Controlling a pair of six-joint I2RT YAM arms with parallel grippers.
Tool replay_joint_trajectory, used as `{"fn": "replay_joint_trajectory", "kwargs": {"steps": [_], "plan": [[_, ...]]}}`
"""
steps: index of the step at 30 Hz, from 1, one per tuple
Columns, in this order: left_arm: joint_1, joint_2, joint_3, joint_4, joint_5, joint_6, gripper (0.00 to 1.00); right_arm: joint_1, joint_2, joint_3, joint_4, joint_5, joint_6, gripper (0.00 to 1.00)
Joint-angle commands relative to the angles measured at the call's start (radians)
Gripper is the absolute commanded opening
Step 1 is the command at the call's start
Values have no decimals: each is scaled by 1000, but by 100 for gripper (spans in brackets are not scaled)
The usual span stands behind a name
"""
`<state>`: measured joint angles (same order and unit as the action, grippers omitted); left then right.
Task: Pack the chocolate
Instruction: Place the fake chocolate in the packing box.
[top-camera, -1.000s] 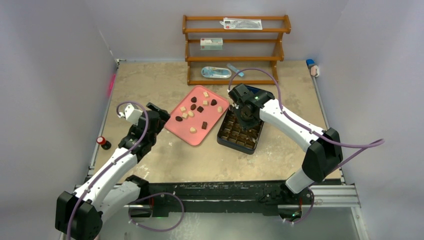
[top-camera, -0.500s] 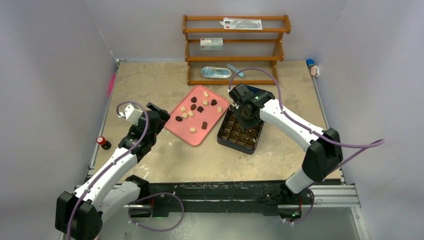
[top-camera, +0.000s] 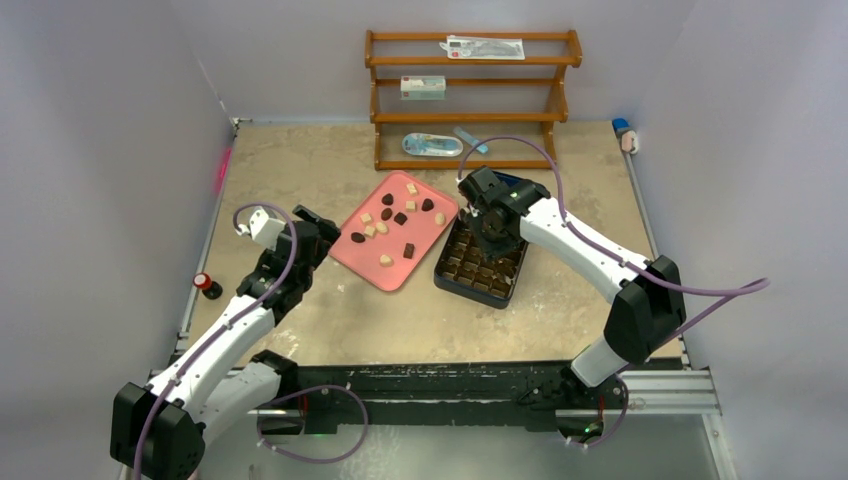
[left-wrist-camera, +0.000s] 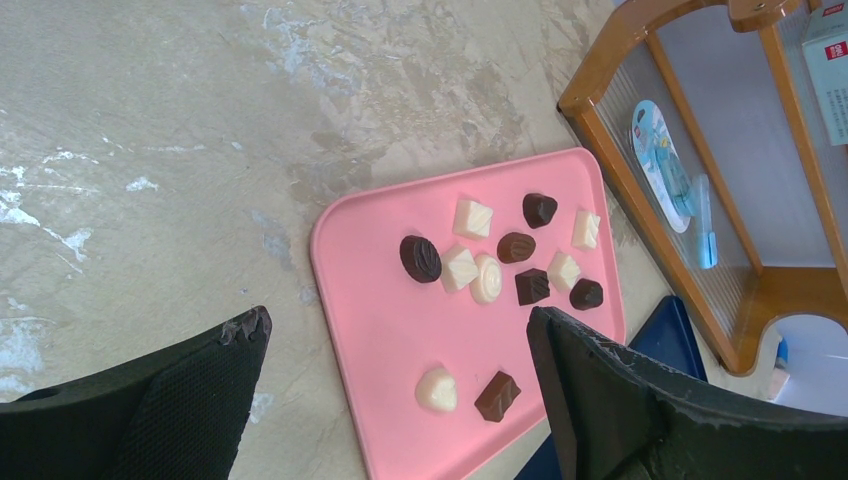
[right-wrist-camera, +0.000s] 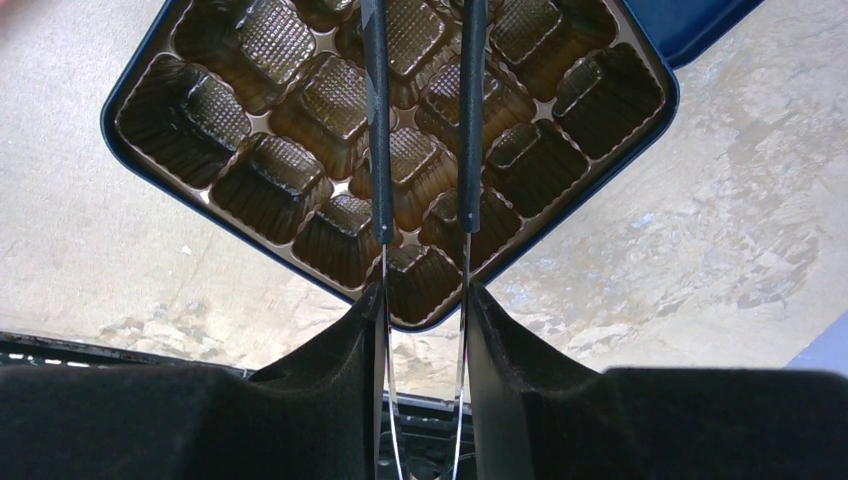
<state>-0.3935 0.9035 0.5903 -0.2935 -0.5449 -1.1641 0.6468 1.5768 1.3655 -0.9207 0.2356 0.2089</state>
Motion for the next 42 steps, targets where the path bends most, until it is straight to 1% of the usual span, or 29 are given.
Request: {"fn": "replay_joint_trajectory", "kwargs": {"steps": [1,20,24,31,37,42], "plan": [[5,-3,-10,22,7,0,100,-4,-39,-8,11,-11,-1,33],[5,5,-1,30,7,3,100,-4,-44,-4,5,-11,-3,35],[5,8,0,33,7,3,100,-3,-52,12,4,-12,-4,29],[5,21,6,35,8,-4,100,-4,-22,100,11,-12,-26,25],[5,23,13,33,-1,1,100,10,28,175,12,-46,-40,24],[5,43,14,46,6,1,100,32,103,242,23,-73,-56,24]]}}
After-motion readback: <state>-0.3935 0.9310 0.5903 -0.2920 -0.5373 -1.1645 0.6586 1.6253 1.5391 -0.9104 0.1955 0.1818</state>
